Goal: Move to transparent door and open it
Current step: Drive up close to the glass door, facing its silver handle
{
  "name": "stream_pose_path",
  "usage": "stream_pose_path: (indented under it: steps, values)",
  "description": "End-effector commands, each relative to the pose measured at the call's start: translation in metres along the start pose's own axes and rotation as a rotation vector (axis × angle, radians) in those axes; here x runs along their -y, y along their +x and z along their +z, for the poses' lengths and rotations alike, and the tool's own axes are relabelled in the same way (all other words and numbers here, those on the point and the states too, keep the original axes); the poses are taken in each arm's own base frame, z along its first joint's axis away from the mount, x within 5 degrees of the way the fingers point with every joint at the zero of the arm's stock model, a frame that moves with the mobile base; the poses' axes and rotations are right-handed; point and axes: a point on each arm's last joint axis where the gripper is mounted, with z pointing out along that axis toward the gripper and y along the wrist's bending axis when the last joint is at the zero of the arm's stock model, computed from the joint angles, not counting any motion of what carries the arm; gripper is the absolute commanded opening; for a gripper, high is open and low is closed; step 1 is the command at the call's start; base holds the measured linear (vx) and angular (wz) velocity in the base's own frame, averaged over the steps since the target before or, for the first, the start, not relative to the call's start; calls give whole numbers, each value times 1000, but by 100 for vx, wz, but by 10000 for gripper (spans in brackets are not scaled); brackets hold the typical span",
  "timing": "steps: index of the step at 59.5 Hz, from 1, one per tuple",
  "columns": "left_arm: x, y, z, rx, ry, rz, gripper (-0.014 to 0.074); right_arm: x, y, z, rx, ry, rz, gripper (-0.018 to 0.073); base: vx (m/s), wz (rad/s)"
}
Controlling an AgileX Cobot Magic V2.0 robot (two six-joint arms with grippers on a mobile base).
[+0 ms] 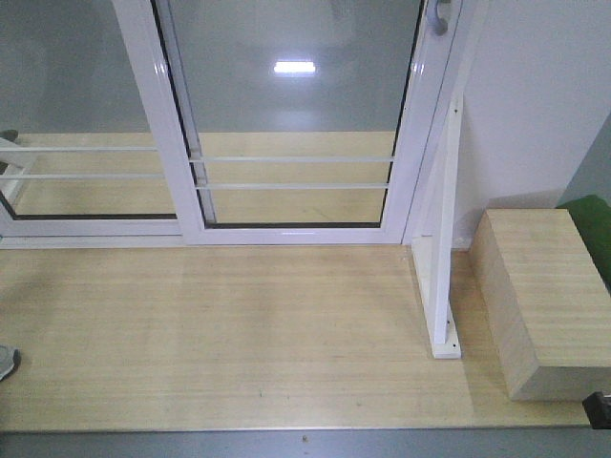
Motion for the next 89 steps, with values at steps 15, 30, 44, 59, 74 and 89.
stream_pose_path:
  steps: [15,30,44,59,74,89]
  values:
    - [0,-1,0,64,7,-8,3,1,-4,0,74,8,-13,-8,43,-2]
    - [0,-1,0,64,7,-8,3,1,-4,0,74,8,-13,-8,36,-3]
    - [0,-1,0,64,7,-8,3,1,-4,0,74,8,-13,-8,30,-4]
    - [0,-1,0,64,7,-8,3,1,-4,0,74,8,-13,-8,20,-1]
    - [0,-1,0,64,7,-8,3,1,-4,0,74,8,-13,-8,11,1]
    - [0,-1,0,64,7,-8,3,1,-4,0,74,8,-13,-8,7,0]
